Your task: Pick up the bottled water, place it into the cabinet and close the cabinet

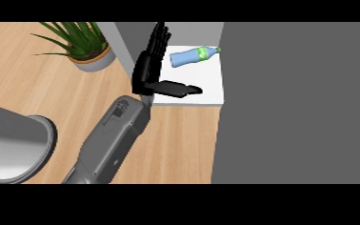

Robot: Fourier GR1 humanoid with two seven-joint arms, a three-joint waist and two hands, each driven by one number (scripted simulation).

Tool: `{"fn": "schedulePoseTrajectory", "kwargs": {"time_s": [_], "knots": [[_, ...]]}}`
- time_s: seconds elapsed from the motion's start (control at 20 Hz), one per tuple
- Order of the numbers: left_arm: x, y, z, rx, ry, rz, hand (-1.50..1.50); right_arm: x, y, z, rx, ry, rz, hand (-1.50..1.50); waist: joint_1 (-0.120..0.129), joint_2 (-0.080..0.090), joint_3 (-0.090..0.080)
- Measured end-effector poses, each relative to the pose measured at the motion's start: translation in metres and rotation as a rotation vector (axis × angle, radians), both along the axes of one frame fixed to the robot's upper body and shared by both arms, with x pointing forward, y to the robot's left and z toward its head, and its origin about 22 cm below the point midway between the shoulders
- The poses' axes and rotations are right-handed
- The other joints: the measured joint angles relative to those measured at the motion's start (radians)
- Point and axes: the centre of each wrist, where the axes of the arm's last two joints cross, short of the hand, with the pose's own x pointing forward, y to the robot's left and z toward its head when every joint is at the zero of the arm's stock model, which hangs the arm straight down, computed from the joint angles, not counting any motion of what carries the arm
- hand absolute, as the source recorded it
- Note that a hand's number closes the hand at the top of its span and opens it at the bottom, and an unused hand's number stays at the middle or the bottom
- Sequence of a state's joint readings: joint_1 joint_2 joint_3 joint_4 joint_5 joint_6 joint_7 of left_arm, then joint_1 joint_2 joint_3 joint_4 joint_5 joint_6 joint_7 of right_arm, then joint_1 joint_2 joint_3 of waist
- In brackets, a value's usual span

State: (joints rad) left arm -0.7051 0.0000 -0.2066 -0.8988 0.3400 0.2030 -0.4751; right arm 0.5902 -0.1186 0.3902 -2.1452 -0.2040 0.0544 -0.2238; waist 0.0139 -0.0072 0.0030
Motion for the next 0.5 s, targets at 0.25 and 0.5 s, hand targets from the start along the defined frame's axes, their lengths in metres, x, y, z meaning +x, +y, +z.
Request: {"fn": "schedulePoseTrajectory", "kwargs": {"time_s": [0.25,0.5], "knots": [[-0.038,0.013,0.002,-0.069,0.019,-0.005,-1.50,-0.003,0.005,0.002,0.010,0.002,0.007,-1.50,0.007,-0.003,-0.001],[-0.083,0.037,0.017,-0.100,0.018,0.008,-1.50,-0.009,0.010,0.004,0.006,-0.003,0.020,-1.50,0.003,-0.001,-0.002]]}}
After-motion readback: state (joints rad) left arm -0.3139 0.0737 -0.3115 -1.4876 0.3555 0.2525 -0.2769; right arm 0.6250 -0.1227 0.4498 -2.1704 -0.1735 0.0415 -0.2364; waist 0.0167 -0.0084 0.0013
